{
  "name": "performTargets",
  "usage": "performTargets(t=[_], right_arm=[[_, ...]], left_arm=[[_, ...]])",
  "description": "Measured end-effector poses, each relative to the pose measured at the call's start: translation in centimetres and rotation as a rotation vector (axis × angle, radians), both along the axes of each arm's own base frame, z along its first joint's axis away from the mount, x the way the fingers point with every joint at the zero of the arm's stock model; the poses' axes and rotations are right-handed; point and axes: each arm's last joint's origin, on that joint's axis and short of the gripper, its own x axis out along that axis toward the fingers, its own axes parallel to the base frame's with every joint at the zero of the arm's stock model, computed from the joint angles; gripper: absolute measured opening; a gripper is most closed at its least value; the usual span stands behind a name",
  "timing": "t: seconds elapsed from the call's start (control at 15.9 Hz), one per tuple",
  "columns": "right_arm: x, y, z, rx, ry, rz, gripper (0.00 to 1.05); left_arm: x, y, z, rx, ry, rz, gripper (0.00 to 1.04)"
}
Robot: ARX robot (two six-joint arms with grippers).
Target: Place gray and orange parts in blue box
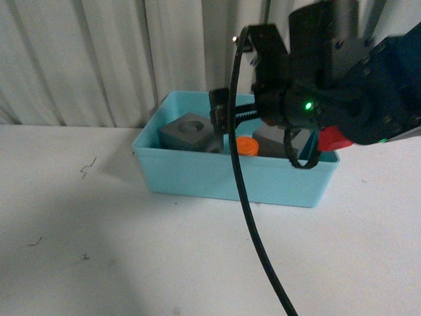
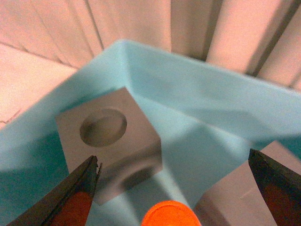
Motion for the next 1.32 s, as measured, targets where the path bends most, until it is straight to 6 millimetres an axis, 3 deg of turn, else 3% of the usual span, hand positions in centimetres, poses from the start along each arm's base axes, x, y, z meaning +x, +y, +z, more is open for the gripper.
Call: performTargets(t=[0.06, 0.19, 0.25, 0.31, 0.44, 0.5, 0.63, 0.69, 0.82, 1.01, 1.13, 1.32], right_arm=[[-1.6, -1.9, 3.4, 0.024, -0.08, -0.023, 0.98], [-5.8, -7.5, 9.4, 0.06, -0.193, -0.12, 0.98], [-9.5, -11.4, 11.3, 0.067, -0.2, -0.18, 0.98], [-13.2, -14.4, 11.3, 0.056, -0.162, -0.25, 0.98], [-18.2, -16.9, 10.2, 0.039, -0.072, -0.333, 0.98], [-22.0, -18.0, 9.2, 0.031, -0.011, -0.409, 0.98], [-27.6, -17.4, 7.5, 0.022, 0.061, -0.46, 0.98], [-29.4, -16.6, 6.6, 0.014, 0.094, -0.454, 0.98], [-31.5, -14.9, 5.8, 0.0, 0.14, -0.47, 0.98], [-31.5, -14.2, 5.8, 0.03, 0.119, -0.489, 0.97], [-31.8, -14.7, 5.2, 0.094, -0.148, -0.476, 0.82], [-32.4, -15.4, 5.0, 0.098, -0.31, -0.468, 0.58]], left_arm=[[0.0, 0.0, 0.0, 0.0, 0.001, 0.0, 0.98], [0.0, 0.0, 0.0, 0.0, 0.0, 0.0, 0.98], [0.0, 0.0, 0.0, 0.0, 0.0, 0.0, 0.98], [0.0, 0.0, 0.0, 0.0, 0.0, 0.0, 0.98], [0.0, 0.0, 0.0, 0.0, 0.0, 0.0, 0.98], [0.0, 0.0, 0.0, 0.0, 0.0, 0.0, 0.98], [0.0, 0.0, 0.0, 0.0, 0.0, -0.001, 0.98], [0.0, 0.0, 0.0, 0.0, 0.0, 0.0, 0.98], [0.0, 0.0, 0.0, 0.0, 0.0, 0.0, 0.98], [0.0, 0.0, 0.0, 0.0, 0.0, 0.0, 0.98], [0.0, 0.0, 0.0, 0.0, 0.0, 0.0, 0.98], [0.0, 0.0, 0.0, 0.0, 0.0, 0.0, 0.98]])
